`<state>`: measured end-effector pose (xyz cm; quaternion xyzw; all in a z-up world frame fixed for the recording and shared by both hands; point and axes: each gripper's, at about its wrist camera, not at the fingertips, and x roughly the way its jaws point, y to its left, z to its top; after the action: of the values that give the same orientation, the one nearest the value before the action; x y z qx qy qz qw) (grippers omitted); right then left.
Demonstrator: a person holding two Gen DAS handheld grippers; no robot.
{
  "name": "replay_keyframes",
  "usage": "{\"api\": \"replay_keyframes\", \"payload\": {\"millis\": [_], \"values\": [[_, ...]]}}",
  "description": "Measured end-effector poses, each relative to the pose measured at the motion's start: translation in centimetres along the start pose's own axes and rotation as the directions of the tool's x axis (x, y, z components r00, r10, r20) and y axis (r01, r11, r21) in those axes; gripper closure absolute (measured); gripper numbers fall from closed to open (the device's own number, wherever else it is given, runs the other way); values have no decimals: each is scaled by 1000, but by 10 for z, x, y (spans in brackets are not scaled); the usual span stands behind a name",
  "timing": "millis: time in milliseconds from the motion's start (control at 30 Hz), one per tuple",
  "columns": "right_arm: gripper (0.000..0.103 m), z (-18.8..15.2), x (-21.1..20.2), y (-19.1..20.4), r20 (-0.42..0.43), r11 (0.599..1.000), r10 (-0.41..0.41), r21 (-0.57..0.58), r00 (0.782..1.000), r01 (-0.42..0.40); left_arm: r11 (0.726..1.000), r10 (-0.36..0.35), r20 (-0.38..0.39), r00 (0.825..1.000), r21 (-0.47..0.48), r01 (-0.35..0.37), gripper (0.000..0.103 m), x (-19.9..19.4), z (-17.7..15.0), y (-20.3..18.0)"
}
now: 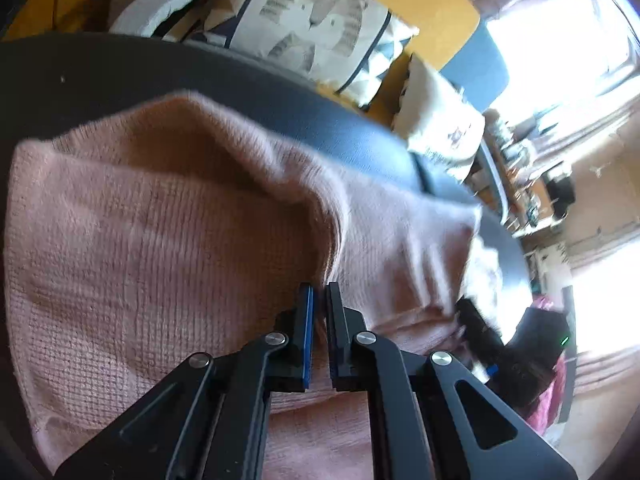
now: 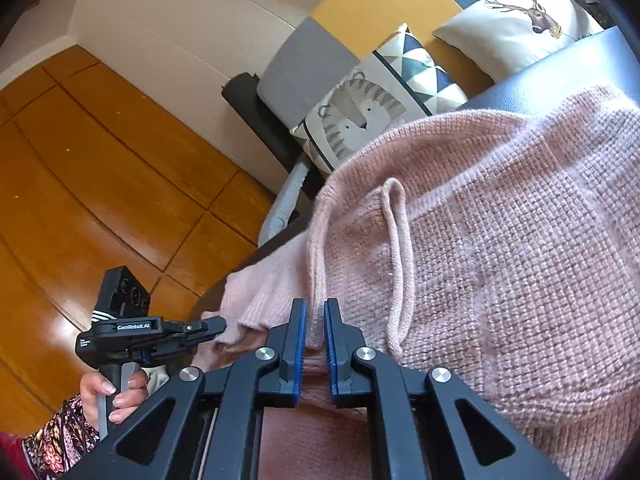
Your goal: Fold clothes
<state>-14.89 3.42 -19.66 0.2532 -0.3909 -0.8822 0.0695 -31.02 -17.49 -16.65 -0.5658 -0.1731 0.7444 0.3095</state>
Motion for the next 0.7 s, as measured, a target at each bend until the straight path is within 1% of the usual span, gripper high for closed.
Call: {"api": "replay_keyframes", "payload": {"millis": [67,133,200,233,300,367,400,467,500,533,600,667,700], "values": [[96,0,3,-2,-14,1000,-11,11,1000,11,1000,-21,7,1000,-13,21,96,0,-7,5],[95,-1,4,-4,-17,1000,-12,21,1000,12,999,-43,14,999,-26,43,88,0,-13,10],[94,-1,3,-5,-16,1000,-6,28,1000,7,997,-63,22,998,-40,64,87,-1,-20,16],[94,-1,3,-5,-15,1000,-3,26,1000,4,995,-63,50,997,-73,66,87,-6,-19,21],[91,-2,2,-4,-15,1000,2,23,1000,-2,998,-30,146,989,-57,38,87,-24,-19,18],[90,-2,2,-4,-13,1000,7,24,1000,-7,999,2,241,971,-41,8,87,-42,-19,14],[90,-2,2,-5,-13,1000,10,26,1000,-9,1000,26,270,963,-1,-26,87,-47,-16,2],[90,-3,2,-6,-11,999,14,30,1000,-14,992,53,297,953,93,-84,80,-47,-7,-27],[90,-3,2,-6,-10,999,16,32,1000,-16,982,65,305,950,148,-115,74,-41,-2,-46],[90,-3,1,-6,-10,999,16,32,1000,-16,969,76,313,947,201,-144,74,-36,3,-66],[90,-3,1,-6,-9,999,17,32,1000,-17,943,102,317,943,271,-193,74,-17,8,-94],[90,-4,1,-7,-7,999,18,33,1000,-17,910,126,322,938,339,-239,74,1,13,-122],[90,-4,1,-7,-6,999,19,34,1000,-19,895,135,326,936,365,-256,74,6,8,-122]]}}
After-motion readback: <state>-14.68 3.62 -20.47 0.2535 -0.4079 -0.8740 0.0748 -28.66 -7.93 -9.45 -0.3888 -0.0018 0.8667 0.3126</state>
